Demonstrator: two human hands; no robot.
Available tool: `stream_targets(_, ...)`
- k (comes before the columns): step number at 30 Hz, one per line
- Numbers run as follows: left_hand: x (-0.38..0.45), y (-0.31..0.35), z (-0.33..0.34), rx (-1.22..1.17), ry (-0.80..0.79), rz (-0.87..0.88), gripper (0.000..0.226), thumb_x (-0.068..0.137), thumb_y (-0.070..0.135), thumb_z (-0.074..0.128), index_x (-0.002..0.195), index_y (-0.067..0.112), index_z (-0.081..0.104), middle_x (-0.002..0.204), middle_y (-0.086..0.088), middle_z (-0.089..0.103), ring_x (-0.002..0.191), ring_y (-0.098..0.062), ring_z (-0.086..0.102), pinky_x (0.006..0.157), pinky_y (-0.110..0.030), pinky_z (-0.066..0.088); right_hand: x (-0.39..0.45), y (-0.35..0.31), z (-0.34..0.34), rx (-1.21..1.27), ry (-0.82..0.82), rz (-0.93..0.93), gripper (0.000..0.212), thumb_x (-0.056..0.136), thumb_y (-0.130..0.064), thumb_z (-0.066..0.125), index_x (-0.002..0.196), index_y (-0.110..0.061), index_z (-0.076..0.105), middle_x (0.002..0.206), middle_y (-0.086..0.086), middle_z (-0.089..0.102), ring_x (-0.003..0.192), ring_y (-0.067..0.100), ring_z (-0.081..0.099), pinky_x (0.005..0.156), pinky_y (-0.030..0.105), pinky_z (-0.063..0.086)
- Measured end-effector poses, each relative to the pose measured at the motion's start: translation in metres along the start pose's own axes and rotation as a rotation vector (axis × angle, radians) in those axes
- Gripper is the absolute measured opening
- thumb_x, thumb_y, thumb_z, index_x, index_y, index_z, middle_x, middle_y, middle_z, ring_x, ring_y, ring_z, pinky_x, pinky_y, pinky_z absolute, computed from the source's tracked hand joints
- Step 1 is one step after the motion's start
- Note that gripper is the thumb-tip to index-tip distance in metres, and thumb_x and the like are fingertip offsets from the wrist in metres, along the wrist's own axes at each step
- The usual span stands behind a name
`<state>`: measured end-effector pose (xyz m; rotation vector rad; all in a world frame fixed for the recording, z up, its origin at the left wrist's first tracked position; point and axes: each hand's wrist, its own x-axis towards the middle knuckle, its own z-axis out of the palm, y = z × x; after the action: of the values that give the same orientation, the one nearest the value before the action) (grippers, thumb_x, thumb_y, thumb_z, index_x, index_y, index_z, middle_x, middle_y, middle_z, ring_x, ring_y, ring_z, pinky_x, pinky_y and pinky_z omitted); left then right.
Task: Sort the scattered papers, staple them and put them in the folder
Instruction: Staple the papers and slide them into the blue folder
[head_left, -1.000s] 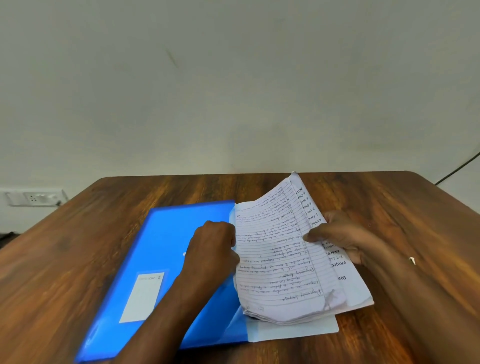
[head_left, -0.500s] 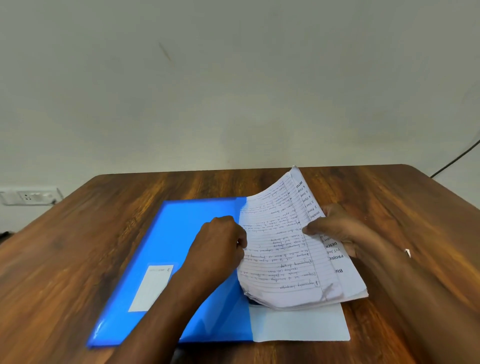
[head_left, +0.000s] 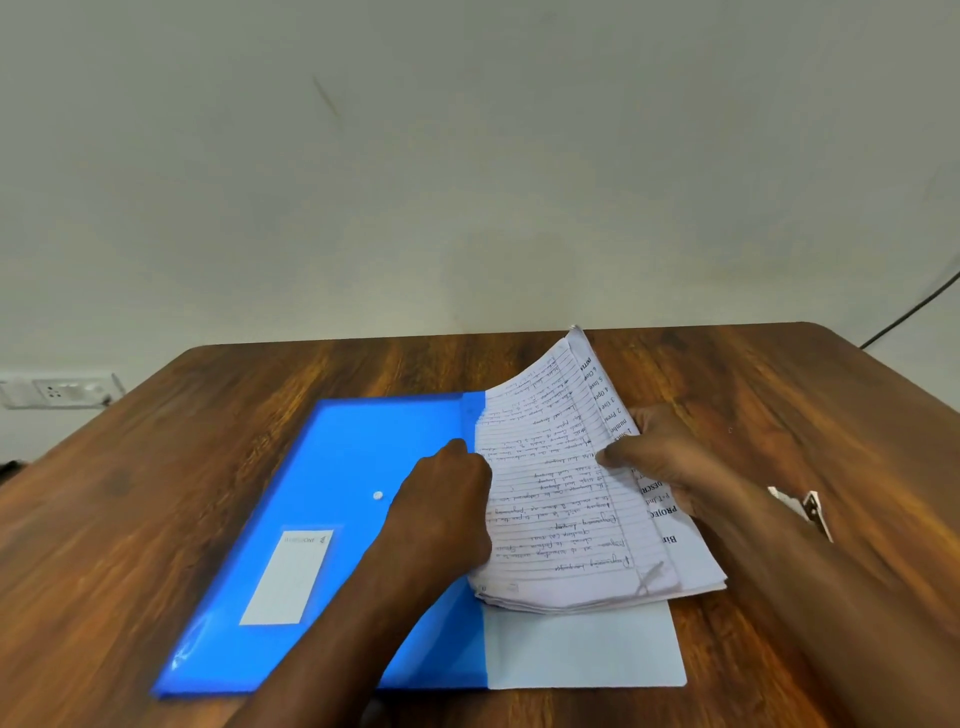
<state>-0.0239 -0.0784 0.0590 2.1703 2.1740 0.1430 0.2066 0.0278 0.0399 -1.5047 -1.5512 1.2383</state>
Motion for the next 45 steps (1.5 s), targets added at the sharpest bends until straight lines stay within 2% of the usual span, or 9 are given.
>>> stream_targets(7,-0.014,0.001,-0.011,0.105,-0.172,0.003,0.064,0.071,0.03,0.094,0.127,0.024,0.065,0.124,-0.003,0.049,0.11,-0.026,0.06,0.088,-0.037,0.059,0.0,0.001,0.004,-0.017,0.007,-0.011,0.024,0.082,0.008,0.074,0.102,-0.004,0.071,0.098,0.009,0.08,0.087,0.026,0.079,0.084,0.047,0.063)
stream_targets(16,-0.022,-0.004,-0.02,0.109,-0.258,-0.022,0.078,0.067,0.036,0.093,0.135,0.027,0.058,0.12,0.001,0.064,0.109,-0.02,0.064,0.091,-0.036,0.061,0.0,0.0,0.008,-0.036,0.03,-0.029,0.023,0.08,0.007,0.076,0.1,-0.005,0.073,0.097,0.006,0.08,0.089,0.023,0.077,0.08,0.04,0.062)
stream_targets(20,-0.022,0.0,-0.014,0.14,-0.241,-0.036,0.065,0.076,0.024,0.088,0.134,0.023,0.059,0.125,-0.002,0.061,0.113,-0.023,0.063,0.083,-0.031,0.059,-0.003,-0.003,0.01,-0.032,0.017,-0.032,0.024,0.081,0.007,0.076,0.101,-0.007,0.073,0.099,0.004,0.08,0.087,0.016,0.077,0.068,0.028,0.056)
stream_targets(22,-0.023,0.002,-0.01,0.154,-0.215,-0.037,0.054,0.083,0.016,0.081,0.133,0.02,0.062,0.124,-0.004,0.062,0.113,-0.024,0.064,0.077,-0.03,0.053,-0.005,-0.007,0.01,-0.005,0.001,-0.027,0.022,0.083,0.008,0.074,0.1,-0.006,0.073,0.098,0.004,0.08,0.083,0.015,0.078,0.067,0.03,0.057)
stream_targets(26,-0.026,0.004,-0.011,0.162,-0.17,-0.023,0.041,0.089,0.009,0.069,0.129,0.018,0.064,0.122,-0.005,0.063,0.112,-0.027,0.065,0.076,-0.032,0.052,-0.005,-0.012,0.006,0.089,-0.075,0.079,0.023,0.084,0.008,0.073,0.106,0.002,0.07,0.1,0.018,0.079,0.088,0.039,0.078,0.085,0.06,0.061)
stream_targets(29,-0.028,0.006,-0.014,0.15,-0.136,-0.022,0.035,0.09,0.007,0.067,0.124,0.017,0.066,0.118,-0.005,0.064,0.109,-0.027,0.066,0.073,-0.032,0.049,-0.006,-0.014,0.008,0.164,-0.119,0.156,0.032,0.084,0.01,0.072,0.115,0.006,0.065,0.105,0.023,0.077,0.094,0.045,0.075,0.089,0.067,0.057)
stream_targets(36,-0.034,0.017,-0.019,0.114,-0.031,-0.011,0.035,0.094,0.009,0.065,0.128,0.02,0.063,0.125,-0.005,0.061,0.116,-0.028,0.062,0.08,-0.032,0.048,-0.009,-0.015,0.017,0.229,-0.17,0.17,0.03,0.087,0.013,0.069,0.117,0.007,0.065,0.107,0.025,0.076,0.095,0.045,0.075,0.091,0.064,0.057)
stream_targets(41,-0.042,0.035,-0.017,0.008,0.034,0.012,0.036,0.093,0.012,0.068,0.127,0.021,0.062,0.126,-0.005,0.061,0.116,-0.028,0.061,0.086,-0.035,0.053,-0.016,-0.016,0.032,0.305,-0.168,0.194,0.033,0.088,0.015,0.066,0.119,0.004,0.064,0.107,0.023,0.077,0.091,0.042,0.077,0.075,0.051,0.065)
stream_targets(45,-0.045,0.053,-0.017,-0.086,0.07,0.014,0.032,0.096,0.012,0.057,0.126,0.02,0.061,0.127,-0.009,0.059,0.119,-0.032,0.057,0.086,-0.037,0.047,-0.017,-0.011,0.047,0.288,-0.092,0.185,0.034,0.086,0.018,0.062,0.116,0.005,0.066,0.099,0.023,0.077,0.08,0.04,0.078,0.063,0.044,0.064)
